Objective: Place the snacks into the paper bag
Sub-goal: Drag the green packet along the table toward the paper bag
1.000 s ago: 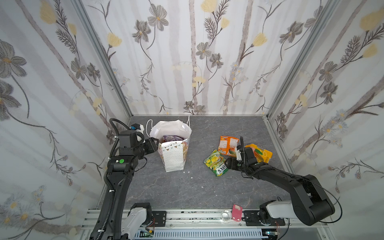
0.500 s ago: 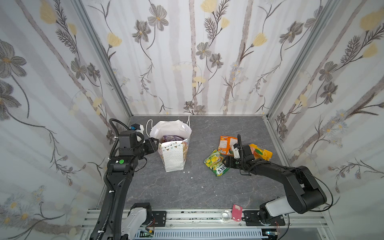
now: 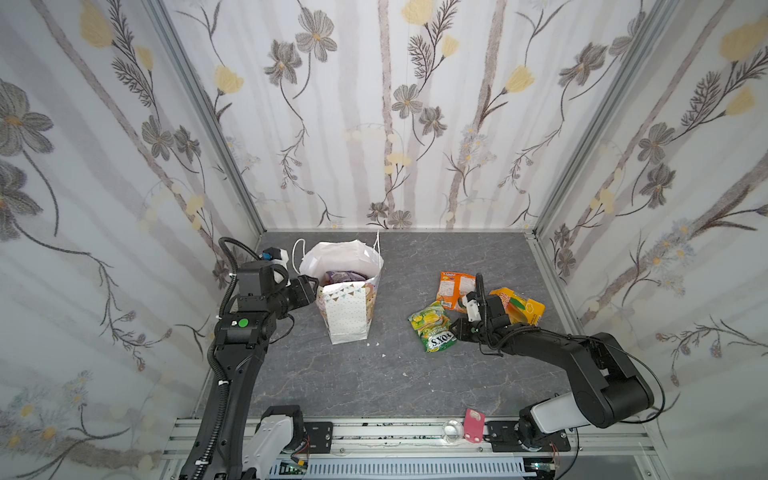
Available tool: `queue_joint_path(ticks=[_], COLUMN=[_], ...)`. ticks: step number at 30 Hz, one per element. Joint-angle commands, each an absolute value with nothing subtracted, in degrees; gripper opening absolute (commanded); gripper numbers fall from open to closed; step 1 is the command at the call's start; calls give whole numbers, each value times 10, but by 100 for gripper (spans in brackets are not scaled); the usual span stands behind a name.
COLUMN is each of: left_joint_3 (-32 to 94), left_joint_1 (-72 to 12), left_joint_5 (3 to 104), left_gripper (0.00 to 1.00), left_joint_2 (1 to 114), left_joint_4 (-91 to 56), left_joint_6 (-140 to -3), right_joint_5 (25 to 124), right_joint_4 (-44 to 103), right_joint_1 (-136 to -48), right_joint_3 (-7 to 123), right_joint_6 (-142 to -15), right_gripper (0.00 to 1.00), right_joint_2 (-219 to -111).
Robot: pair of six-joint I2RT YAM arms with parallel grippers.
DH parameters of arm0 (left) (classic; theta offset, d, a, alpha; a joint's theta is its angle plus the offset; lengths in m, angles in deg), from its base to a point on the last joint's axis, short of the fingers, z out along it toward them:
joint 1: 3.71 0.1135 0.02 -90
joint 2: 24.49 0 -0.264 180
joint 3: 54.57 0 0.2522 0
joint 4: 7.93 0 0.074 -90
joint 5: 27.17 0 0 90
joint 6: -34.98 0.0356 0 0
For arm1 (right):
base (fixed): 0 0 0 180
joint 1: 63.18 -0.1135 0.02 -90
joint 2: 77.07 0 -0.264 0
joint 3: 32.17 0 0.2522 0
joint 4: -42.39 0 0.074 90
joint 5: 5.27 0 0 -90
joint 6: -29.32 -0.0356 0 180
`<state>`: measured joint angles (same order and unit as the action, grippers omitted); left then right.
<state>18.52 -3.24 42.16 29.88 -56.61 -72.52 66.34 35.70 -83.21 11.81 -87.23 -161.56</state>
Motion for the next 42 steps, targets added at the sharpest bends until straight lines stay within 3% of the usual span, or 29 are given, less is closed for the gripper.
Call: queue_joint_path(ticks=[1,3,26,42], left_joint_3=[184,186,198,203], left_joint_1=[-32,-32,-32,-32], left_joint_5=[417,418,448,426], left_gripper=[54,54,54,55], left_joint_2=[299,298,295,291], left_joint_4=[-552,-553,-571,-567], left_joint_6=[-729,-728,-721,-728], right_joint_5=[638,630,549,553], right_joint_4=[394,399,376,325], right_joint_1=[-833,-833,-838,-898], right_joint_3=[115,114,156,243], right_joint_6=[-891,-896,-931,-944], right_gripper=[6,0,0,0], right_joint_2=[-1609,-1607,-1487,-1435])
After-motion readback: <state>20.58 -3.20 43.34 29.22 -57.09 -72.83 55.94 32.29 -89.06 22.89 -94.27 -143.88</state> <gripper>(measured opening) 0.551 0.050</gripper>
